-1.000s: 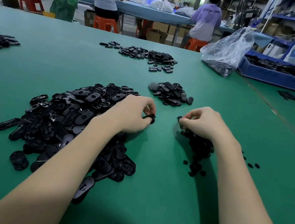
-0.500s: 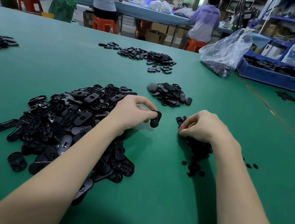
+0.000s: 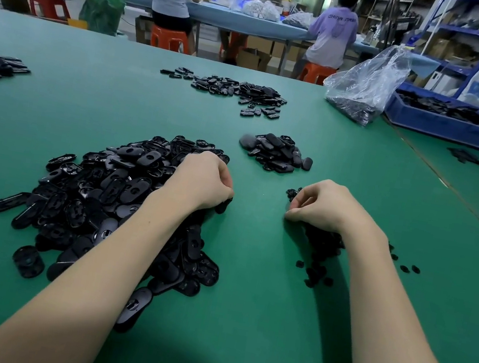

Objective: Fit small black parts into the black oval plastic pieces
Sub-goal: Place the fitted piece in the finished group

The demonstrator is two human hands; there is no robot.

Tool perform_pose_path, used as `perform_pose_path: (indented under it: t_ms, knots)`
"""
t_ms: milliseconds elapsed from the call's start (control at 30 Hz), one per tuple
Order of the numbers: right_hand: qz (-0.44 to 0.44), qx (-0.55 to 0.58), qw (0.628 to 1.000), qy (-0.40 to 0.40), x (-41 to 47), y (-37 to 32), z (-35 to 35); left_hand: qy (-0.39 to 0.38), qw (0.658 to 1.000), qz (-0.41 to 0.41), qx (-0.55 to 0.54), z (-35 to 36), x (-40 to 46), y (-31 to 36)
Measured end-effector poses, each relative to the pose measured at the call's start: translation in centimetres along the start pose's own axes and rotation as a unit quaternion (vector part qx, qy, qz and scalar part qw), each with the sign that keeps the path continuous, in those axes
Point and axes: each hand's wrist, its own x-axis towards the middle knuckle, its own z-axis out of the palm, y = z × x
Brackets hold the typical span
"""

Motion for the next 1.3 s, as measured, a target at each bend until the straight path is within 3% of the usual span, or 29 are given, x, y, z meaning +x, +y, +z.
perform_pose_path:
  t_ms: [433, 633, 833, 967, 1300]
  knots:
    - [0.000, 0.010, 1.000, 0.000, 0.2, 0.0, 0.3, 0.006, 1.000, 0.002, 0.030, -0.8, -0.2, -0.1]
    - [-0.019, 0.027, 0.999, 0.009, 0.2, 0.0, 0.1, -0.006, 0.991, 0.004, -0.135, -0.3, -0.1, 0.4]
    - [-0.080, 0.179, 0.981, 0.005, -0.3, -0.7, -0.1, -0.091, 0.915, -0.027, -0.393, 0.6, 0.0, 0.8]
    - [-0.114, 0.273, 0.955, -0.021, -0.7, -1.1, -0.4, -0.116, 0.894, -0.026, -0.432, 0.9, -0.2, 1.0]
    - [-0.141, 0.326, 0.934, -0.022, -0.8, -1.6, -0.5, -0.106, 0.885, -0.025, -0.453, 1.2, -0.3, 1.0]
